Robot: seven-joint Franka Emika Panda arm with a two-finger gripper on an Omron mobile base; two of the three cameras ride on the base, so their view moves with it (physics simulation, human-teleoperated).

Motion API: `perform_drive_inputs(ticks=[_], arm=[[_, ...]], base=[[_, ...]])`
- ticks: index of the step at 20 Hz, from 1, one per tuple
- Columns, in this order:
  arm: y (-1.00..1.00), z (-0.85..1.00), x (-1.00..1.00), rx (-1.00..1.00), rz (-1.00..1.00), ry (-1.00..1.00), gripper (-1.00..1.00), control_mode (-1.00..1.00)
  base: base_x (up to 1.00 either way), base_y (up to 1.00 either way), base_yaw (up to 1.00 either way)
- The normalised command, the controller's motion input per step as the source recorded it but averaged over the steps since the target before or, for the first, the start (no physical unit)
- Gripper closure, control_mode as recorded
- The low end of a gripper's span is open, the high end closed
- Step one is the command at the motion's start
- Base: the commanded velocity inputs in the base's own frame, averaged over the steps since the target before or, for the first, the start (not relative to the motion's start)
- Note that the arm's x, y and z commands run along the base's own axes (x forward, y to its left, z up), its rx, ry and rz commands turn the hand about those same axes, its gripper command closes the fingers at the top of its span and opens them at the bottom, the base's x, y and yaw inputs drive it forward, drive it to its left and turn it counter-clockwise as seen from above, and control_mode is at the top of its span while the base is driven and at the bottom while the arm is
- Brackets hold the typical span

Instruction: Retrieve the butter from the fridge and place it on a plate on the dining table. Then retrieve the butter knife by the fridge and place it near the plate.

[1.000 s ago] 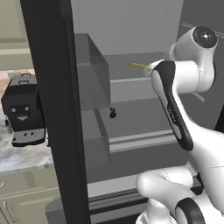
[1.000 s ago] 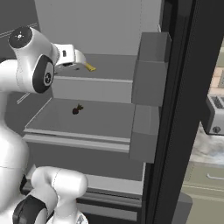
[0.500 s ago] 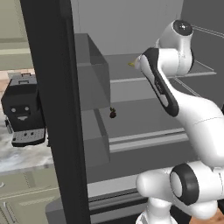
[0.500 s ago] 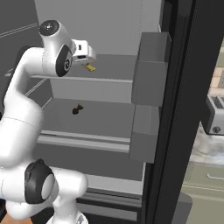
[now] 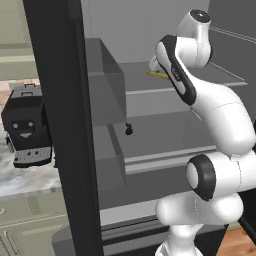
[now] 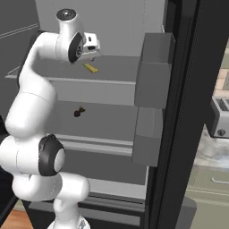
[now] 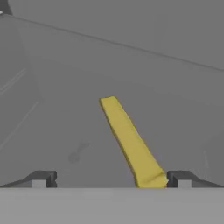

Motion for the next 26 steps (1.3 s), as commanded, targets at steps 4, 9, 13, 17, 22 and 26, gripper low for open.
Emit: perform_drive_inputs(ticks=[4,9,13,17,22,26], arm=[[0.0,-0.14,0.31,0.0,0.15,0.0,-1.0,-1.0],[0.0,-0.24,0.34,0.0,0.14,0.03,-1.0,-1.0],[0.0,-0.28,0.37,-0.01,0.08,0.06,-1.0,-1.0],[0.0,-0.19,0.4,-0.05,0.01,0.08,-1.0,-1.0],[0.0,0.0,0.17,-0.04,0.0,0.01,-1.0,-1.0],[0.01,0.0,0.05,0.0,0.0,0.02,-1.0,-1.0]], base=[[0.0,0.0,0.0],[0.0,0.0,0.0],[0.0,0.0,0.0],[0.0,0.0,0.0],[0.0,0.0,0.0],[0.0,0.0,0.0]])
